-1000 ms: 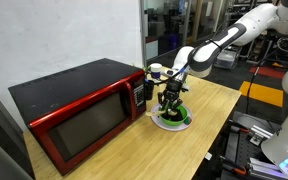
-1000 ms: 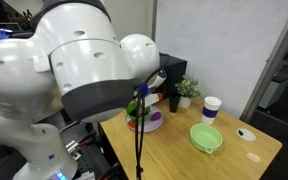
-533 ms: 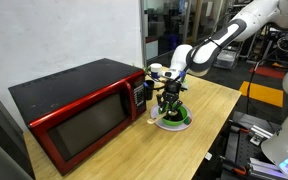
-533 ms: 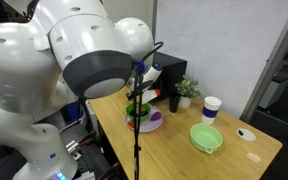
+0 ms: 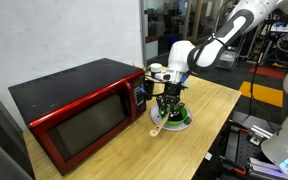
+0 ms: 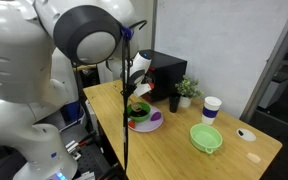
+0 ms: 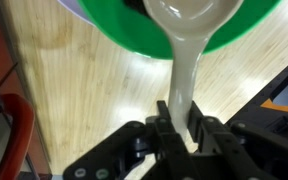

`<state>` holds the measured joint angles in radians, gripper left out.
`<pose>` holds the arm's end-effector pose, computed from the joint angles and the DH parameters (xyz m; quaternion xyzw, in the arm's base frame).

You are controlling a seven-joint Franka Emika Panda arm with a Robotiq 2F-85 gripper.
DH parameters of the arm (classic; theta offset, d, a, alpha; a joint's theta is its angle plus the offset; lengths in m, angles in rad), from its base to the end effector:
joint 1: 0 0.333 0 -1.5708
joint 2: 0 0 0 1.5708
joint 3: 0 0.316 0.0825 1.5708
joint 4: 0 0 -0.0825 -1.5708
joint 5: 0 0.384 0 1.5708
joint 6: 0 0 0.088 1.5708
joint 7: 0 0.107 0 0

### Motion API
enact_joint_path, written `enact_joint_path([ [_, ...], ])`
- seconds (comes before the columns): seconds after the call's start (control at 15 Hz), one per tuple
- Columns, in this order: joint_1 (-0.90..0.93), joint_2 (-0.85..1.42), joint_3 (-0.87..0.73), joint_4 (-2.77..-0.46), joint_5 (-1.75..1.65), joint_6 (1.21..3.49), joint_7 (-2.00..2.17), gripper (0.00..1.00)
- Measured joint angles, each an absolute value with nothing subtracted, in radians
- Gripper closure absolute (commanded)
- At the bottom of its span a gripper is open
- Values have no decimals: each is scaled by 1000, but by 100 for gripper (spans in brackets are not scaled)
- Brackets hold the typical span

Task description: Use the ladle to scoop some of the contents in the light green bowl into the green pot on the right

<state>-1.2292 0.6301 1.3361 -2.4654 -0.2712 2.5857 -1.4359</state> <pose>0.4711 0.0920 0.2465 -0.6296 -0.7413 -0.1576 0.1710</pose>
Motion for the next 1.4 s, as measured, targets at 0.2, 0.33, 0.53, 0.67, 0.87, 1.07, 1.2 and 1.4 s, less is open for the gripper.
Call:
enact_joint_path([
  [0.2,-1221,558,1371,-2481,-254,2584,-1415,94],
  [0.33,-1221,507,1396,-2493,-244,2584,-1388,94],
  [0.53,-1223,425,1439,-2514,-242,2589,-1292,94],
  [0.67,-1227,368,1471,-2532,-241,2602,-1200,94],
  [0.87,-1233,279,1509,-2565,-241,2623,-1057,94],
  [1.07,-1239,198,1529,-2591,-241,2625,-930,94],
  [1.2,-1242,159,1529,-2602,-241,2625,-868,94],
  [1.4,-1250,125,1529,-2611,-241,2624,-805,94],
])
